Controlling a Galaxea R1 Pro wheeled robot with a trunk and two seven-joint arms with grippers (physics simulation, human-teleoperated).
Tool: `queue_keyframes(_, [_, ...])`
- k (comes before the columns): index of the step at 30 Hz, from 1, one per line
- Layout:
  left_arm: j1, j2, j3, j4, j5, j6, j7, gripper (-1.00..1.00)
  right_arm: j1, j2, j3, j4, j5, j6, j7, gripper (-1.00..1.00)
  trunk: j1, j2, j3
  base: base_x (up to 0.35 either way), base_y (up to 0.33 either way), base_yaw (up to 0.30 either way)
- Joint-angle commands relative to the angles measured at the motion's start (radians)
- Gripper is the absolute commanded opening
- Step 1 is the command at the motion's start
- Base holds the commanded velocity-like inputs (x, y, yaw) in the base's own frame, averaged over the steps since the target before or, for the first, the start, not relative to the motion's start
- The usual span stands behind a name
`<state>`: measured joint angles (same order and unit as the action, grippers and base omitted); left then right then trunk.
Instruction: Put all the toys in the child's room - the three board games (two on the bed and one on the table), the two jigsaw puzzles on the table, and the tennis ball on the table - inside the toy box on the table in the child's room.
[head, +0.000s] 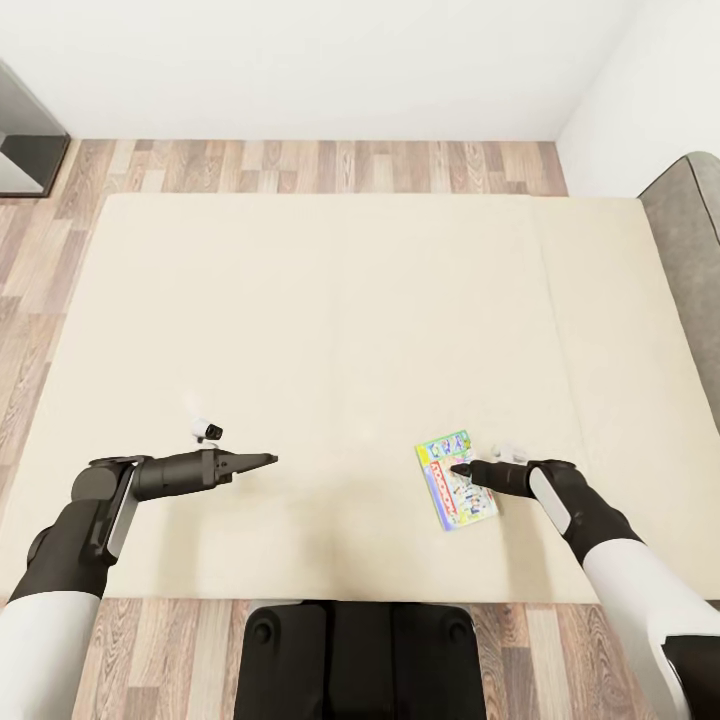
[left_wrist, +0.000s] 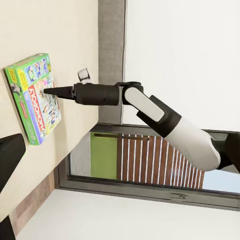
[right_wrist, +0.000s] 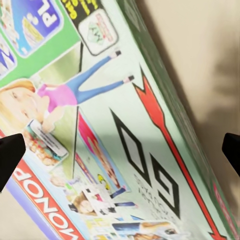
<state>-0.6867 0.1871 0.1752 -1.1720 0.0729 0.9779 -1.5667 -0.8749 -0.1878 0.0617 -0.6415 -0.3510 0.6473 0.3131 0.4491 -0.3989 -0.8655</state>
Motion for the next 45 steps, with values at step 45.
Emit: queue_keyframes(45, [-0.001,0.0,0.001,0.0,0.001,0.013,-0.004,1.0,0.001,0.007,0.004,0.002,-0.009,0.005,0.003,1.0,0.001,-0.001,-0.001,0.0,0.0,0.0])
